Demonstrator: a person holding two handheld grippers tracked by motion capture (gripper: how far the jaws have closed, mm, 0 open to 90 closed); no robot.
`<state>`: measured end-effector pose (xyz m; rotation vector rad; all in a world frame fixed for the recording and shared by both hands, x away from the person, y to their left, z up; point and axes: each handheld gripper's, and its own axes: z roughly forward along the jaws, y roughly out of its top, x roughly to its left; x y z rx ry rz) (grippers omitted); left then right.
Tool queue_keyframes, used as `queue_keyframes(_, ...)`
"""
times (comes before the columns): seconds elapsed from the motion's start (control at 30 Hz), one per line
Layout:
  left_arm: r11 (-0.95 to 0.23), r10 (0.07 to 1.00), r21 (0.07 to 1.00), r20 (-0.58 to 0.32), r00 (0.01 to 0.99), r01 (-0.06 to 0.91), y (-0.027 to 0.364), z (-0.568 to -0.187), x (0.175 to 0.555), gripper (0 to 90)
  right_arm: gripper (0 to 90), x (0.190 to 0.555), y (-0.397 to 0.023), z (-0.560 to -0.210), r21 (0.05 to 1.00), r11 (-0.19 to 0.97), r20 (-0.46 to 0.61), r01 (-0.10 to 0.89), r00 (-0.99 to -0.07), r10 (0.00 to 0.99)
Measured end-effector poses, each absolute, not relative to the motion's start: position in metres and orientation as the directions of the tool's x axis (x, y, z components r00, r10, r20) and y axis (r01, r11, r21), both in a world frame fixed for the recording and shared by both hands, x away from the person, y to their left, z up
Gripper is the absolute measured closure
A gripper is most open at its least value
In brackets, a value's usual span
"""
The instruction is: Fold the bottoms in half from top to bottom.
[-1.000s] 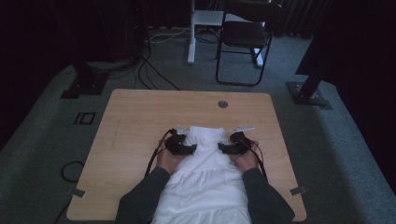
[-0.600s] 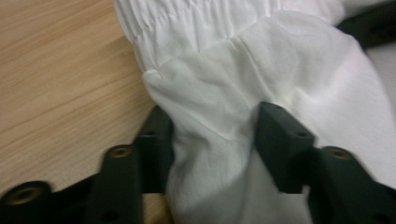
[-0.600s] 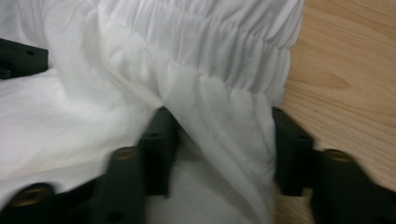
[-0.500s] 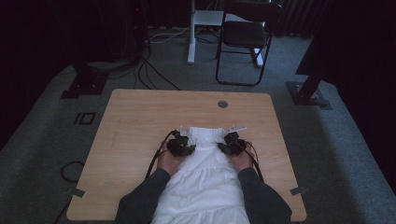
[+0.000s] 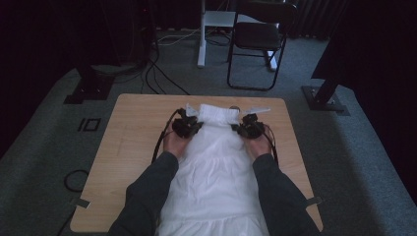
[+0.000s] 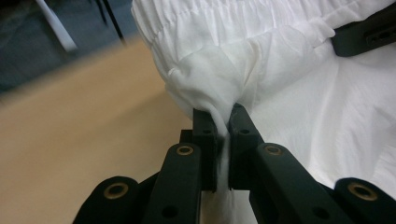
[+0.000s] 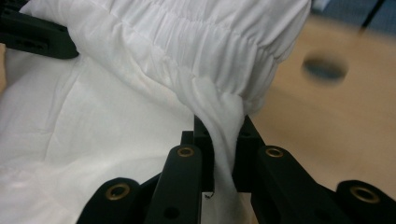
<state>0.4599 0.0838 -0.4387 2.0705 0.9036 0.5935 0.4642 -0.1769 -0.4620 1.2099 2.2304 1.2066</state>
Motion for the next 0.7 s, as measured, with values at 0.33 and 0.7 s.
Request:
queue_keyframes(0.33,-0.39,0.784,0.874,0.15,0.602,0.29,0.082,-0.363,0.479,85.2,83.8,0.486,-0.184,-0.381,0.897,0.199,0.073,0.394,-0.576,0.814)
queue_keyframes(0.7,-0.387,0.733,0.878,0.108,0.672,0.281,0.092,-0.372,0.438,84.3,83.2,0.454,-0.19,-0.388,0.885,0.233,0.082,0.404,-0.626,0.775)
